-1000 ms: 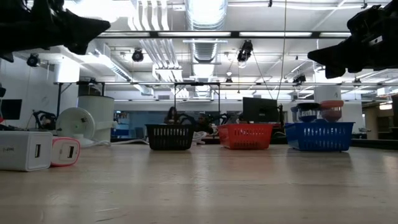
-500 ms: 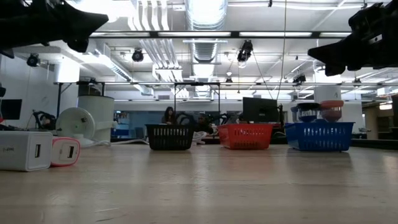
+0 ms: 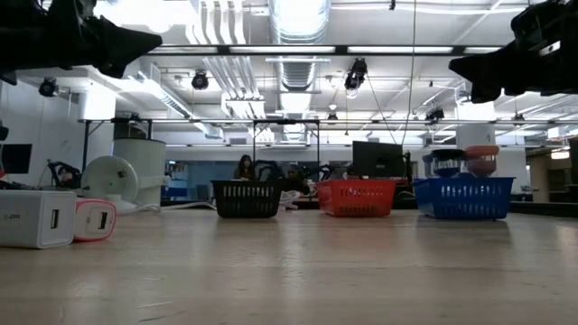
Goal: Pick & Place Office items
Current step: Put the black digital clock into the red bin
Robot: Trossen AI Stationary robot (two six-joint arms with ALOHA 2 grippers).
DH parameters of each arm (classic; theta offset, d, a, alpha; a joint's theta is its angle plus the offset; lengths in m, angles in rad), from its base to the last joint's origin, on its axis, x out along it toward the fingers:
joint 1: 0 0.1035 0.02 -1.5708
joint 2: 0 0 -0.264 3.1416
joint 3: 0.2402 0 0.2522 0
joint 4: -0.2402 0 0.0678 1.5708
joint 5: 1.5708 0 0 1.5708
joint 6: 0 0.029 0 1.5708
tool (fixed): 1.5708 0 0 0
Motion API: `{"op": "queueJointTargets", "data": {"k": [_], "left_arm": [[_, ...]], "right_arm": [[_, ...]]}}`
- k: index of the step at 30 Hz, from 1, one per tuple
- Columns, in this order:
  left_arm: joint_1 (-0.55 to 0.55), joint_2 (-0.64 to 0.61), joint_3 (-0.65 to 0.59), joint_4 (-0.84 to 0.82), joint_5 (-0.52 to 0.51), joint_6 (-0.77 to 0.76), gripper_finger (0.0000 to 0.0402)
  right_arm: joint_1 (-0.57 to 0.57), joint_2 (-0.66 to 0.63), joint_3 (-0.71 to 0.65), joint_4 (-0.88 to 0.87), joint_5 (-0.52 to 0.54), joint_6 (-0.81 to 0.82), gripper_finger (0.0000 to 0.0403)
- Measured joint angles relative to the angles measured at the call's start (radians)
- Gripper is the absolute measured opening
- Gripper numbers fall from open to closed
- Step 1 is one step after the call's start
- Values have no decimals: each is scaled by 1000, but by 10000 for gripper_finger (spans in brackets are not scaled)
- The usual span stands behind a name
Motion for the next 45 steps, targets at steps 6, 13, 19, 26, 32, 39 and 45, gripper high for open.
{"op": "queueJointTargets", "data": {"k": [6,13,19,26,32,39,45], "left_arm": [[0,1,3,-24,49,-29,2],[0,1,19,-41,73,-30,3],[0,1,19,-40,71,-28,10],[0,-13,29,-38,45,-9,12],[0,-22,37,-41,42,-2,12],[0,-24,45,-39,42,43,14],[0,-24,45,-36,43,75,14]], "right_arm": [[0,0,0,0,-44,-2,8],[0,0,0,5,-44,-2,8],[0,0,0,54,-47,26,8],[22,25,111,-25,-48,148,8],[111,202,389,-341,79,207,8],[280,545,725,-878,227,413,8],[441,778,894,-1193,240,633,8]]}}
